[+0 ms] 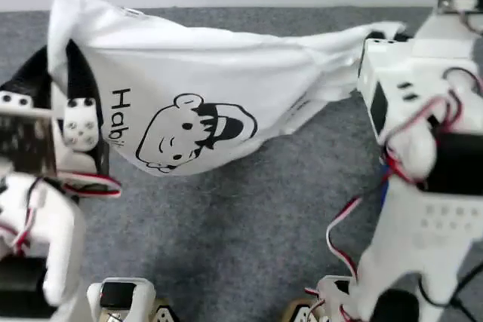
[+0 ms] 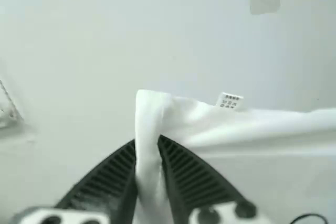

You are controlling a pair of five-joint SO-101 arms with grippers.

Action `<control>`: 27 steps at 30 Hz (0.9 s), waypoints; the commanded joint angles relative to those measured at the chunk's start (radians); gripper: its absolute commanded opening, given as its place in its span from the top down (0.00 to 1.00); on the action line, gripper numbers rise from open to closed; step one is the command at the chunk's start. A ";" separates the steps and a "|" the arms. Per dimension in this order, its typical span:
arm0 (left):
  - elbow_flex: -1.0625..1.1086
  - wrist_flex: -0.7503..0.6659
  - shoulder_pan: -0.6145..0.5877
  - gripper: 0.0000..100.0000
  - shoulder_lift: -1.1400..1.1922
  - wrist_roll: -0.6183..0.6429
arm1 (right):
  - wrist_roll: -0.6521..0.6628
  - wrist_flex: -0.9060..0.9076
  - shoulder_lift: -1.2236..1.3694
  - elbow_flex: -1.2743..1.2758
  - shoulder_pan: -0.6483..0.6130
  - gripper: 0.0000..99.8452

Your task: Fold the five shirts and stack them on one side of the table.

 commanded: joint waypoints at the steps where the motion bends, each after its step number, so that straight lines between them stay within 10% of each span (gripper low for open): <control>1: -0.015 -0.025 -0.011 0.99 -0.051 -0.048 | 0.025 -0.038 -0.059 -0.006 0.007 0.99; 16: -0.012 0.391 -0.008 0.99 -0.107 -0.054 | 0.020 0.168 -0.001 0.040 -0.145 0.99; 27: 0.384 0.598 -0.009 0.99 -0.114 -0.057 | 0.017 0.274 0.208 0.307 -0.165 0.99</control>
